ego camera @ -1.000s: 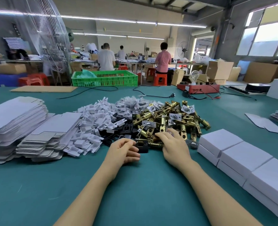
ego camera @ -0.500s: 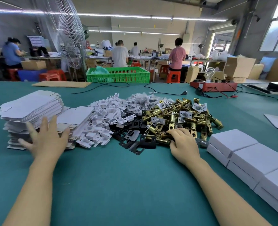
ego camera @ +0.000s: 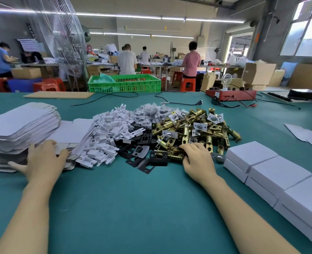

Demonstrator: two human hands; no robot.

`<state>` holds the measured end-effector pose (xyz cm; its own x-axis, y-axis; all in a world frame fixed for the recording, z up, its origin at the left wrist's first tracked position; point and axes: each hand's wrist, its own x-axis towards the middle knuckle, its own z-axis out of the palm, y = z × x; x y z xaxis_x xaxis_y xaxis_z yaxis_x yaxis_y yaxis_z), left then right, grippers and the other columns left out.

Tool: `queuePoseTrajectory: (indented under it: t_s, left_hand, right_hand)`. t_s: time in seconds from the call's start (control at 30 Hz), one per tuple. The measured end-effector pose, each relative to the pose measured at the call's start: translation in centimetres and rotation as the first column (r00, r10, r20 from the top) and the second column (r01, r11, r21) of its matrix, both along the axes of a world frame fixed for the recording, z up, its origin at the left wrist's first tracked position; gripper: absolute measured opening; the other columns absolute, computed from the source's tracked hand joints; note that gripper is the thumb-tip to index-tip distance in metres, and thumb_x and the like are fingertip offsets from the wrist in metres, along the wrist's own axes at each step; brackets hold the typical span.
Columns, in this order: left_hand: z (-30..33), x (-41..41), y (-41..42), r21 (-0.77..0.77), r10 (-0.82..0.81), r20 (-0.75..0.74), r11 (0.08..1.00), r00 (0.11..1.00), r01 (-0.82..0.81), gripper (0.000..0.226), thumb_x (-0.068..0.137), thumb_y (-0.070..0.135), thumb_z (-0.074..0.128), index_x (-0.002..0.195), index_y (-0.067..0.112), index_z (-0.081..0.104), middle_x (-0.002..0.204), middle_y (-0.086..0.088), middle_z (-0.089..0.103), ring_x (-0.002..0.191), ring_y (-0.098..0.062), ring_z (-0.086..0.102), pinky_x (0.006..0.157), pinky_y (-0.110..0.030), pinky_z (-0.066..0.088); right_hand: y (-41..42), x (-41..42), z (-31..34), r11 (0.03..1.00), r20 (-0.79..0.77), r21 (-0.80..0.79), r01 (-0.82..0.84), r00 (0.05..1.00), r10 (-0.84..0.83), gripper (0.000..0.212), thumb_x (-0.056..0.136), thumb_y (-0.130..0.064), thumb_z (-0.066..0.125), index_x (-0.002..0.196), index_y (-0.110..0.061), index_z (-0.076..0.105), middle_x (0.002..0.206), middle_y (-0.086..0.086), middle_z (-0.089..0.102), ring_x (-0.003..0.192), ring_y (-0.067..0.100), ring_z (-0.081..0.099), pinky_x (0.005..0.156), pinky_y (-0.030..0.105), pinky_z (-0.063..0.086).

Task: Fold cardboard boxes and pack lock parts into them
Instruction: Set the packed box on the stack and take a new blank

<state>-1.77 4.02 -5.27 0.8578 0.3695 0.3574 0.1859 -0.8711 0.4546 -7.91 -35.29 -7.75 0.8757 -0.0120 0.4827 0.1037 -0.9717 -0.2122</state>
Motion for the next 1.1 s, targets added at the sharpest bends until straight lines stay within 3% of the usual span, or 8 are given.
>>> queuePoseTrajectory:
  t_s: [0.17,0.37,0.53,0.7,0.8,0.9,1.0,1.1]
  left_hand:
    - [0.2,-0.2,-0.2,-0.088,0.03,0.013,0.996,0.999,-0.028,0.041,0.095,0.022,0.043,0.133,0.032,0.056,0.138,-0.012,0.042,0.138,-0.029,0.024,0.114,-0.067,0.009]
    - [-0.6,0.6,-1.0,0.113,-0.034,-0.155,0.992,0.987,0.052,0.056,0.088,0.056,0.059,0.128,0.019,0.047,0.152,-0.001,0.04,0.15,-0.019,0.001,0.11,-0.071,-0.002]
    - [-0.1,0.0,-1.6,0.085,-0.019,0.002,0.996,1.0,0.019,0.051,0.089,0.068,0.046,0.106,0.021,0.056,0.125,-0.006,0.062,0.146,-0.022,0.019,0.109,-0.067,-0.003]
    - [0.3,-0.3,-2.4,0.064,-0.032,0.26,0.998,0.965,0.016,0.035,0.105,0.035,0.04,0.116,0.017,0.067,0.108,-0.015,0.069,0.136,-0.035,0.041,0.11,-0.069,-0.004]
    - [0.9,-0.4,-3.9,0.085,-0.071,0.508,0.996,0.858,0.031,0.033,0.105,0.018,0.044,0.114,-0.006,0.066,0.097,-0.032,0.066,0.1,-0.047,0.061,0.107,-0.07,0.021]
    - [2.6,-1.1,-7.5,0.213,-0.26,0.716,0.965,0.648,0.152,0.027,0.101,0.007,0.05,0.112,-0.014,0.063,0.08,-0.032,0.066,0.064,-0.042,0.06,0.069,-0.063,0.052]
    - [2.4,-2.5,-12.8,0.371,-0.468,0.698,0.884,0.542,0.286,0.025,0.091,-0.009,0.058,0.115,-0.015,0.062,0.08,-0.027,0.068,0.058,-0.035,0.064,0.048,-0.045,0.055]
    - [-0.5,-4.6,-18.0,0.548,-0.698,0.577,0.716,0.424,0.434,0.03,0.089,-0.007,0.048,0.113,-0.016,0.064,0.091,-0.027,0.071,0.07,-0.034,0.071,0.058,-0.041,0.06]
  right_hand:
    - [0.0,-0.1,0.0,1.0,-0.001,-0.003,0.002,1.0,-0.002,0.04,0.087,-0.007,0.05,0.125,-0.015,0.059,0.122,-0.001,0.063,0.121,0.024,0.046,0.096,0.036,0.04]
    - [0.0,0.0,-0.1,1.0,0.009,-0.007,-0.002,1.0,0.002,0.04,0.087,-0.007,0.05,0.126,-0.015,0.059,0.123,-0.001,0.063,0.121,0.024,0.046,0.096,0.036,0.04]
    - [0.0,0.0,-0.1,1.0,0.01,0.008,-0.002,1.0,0.002,0.04,0.087,-0.006,0.051,0.125,-0.013,0.06,0.123,0.001,0.063,0.12,0.026,0.048,0.097,0.037,0.04]
    - [0.0,0.0,-0.1,1.0,0.005,0.002,-0.004,1.0,0.004,0.04,0.087,-0.006,0.05,0.125,-0.014,0.059,0.123,0.0,0.063,0.12,0.025,0.047,0.096,0.038,0.041]
    - [0.0,0.1,-0.2,0.999,0.052,0.046,-0.02,0.998,0.017,0.039,0.086,-0.002,0.051,0.124,-0.009,0.06,0.12,0.005,0.064,0.117,0.028,0.049,0.097,0.037,0.041]
    - [0.6,-0.2,0.1,0.987,0.223,0.162,-0.026,0.975,-0.011,0.031,0.086,0.002,0.057,0.117,0.0,0.064,0.11,0.013,0.066,0.106,0.032,0.057,0.092,0.036,0.044]
    - [1.9,-1.0,1.0,0.933,0.376,0.334,-0.131,0.926,-0.005,0.013,0.091,-0.011,0.06,0.1,-0.005,0.067,0.091,0.004,0.067,0.087,0.018,0.06,0.077,0.023,0.044]
    - [4.0,-1.9,2.1,0.697,0.237,0.678,-0.235,0.967,0.096,0.028,0.094,-0.045,0.051,0.087,-0.022,0.065,0.076,-0.011,0.066,0.072,0.0,0.059,0.064,0.011,0.042]
